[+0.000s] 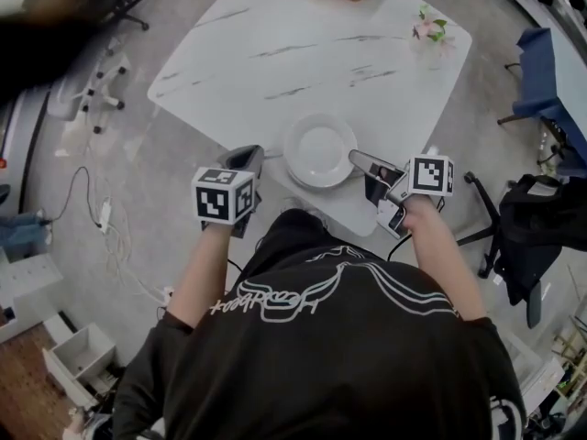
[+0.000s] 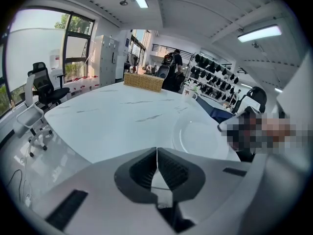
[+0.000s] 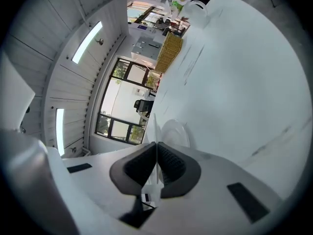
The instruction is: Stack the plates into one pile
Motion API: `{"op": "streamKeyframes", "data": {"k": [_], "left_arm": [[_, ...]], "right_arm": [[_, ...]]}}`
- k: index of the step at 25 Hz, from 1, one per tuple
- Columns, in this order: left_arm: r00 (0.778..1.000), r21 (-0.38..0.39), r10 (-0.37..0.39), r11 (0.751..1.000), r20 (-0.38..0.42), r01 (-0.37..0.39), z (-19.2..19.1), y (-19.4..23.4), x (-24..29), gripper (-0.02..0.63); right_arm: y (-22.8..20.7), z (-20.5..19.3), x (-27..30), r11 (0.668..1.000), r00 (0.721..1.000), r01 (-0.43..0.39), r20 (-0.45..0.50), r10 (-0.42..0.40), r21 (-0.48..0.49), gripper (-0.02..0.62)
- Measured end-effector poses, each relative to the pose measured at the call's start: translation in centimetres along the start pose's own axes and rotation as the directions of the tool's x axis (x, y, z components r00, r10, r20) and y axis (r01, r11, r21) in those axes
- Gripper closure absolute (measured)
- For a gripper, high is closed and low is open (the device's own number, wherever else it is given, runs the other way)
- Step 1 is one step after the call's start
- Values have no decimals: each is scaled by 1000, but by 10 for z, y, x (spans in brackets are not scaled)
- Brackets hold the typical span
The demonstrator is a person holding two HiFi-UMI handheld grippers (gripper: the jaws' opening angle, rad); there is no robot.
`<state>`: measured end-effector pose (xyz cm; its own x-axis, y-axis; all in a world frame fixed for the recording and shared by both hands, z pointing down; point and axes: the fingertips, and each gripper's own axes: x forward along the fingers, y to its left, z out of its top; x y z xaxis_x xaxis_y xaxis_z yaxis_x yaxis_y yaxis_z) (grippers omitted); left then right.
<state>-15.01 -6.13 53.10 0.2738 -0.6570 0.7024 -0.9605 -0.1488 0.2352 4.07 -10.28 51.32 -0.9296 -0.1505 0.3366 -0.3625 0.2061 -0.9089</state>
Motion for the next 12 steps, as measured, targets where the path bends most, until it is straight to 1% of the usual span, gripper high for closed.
{"op": "streamKeyframes", "data": {"k": [3,8,10,12], "left_arm": [[1000,-5,4,1000,-8,-4,-8,1,-1,580],[1000,-18,17,1000,-20,-17,-19,9,0,580],[1000,-22,17,1000,-26,-17,-22,11,3,579],[999,-24,13,1000,-31,-13,-23,9,8,580]], "right_arm": [[-5,-4,5,1000,1000,17,-18,-17,3,561],[-13,-11,6,996,996,87,-34,-87,-1,561],[-12,-11,8,995,995,95,-39,-96,-35,560],[-9,-10,11,991,995,82,-47,-87,-106,557]]}}
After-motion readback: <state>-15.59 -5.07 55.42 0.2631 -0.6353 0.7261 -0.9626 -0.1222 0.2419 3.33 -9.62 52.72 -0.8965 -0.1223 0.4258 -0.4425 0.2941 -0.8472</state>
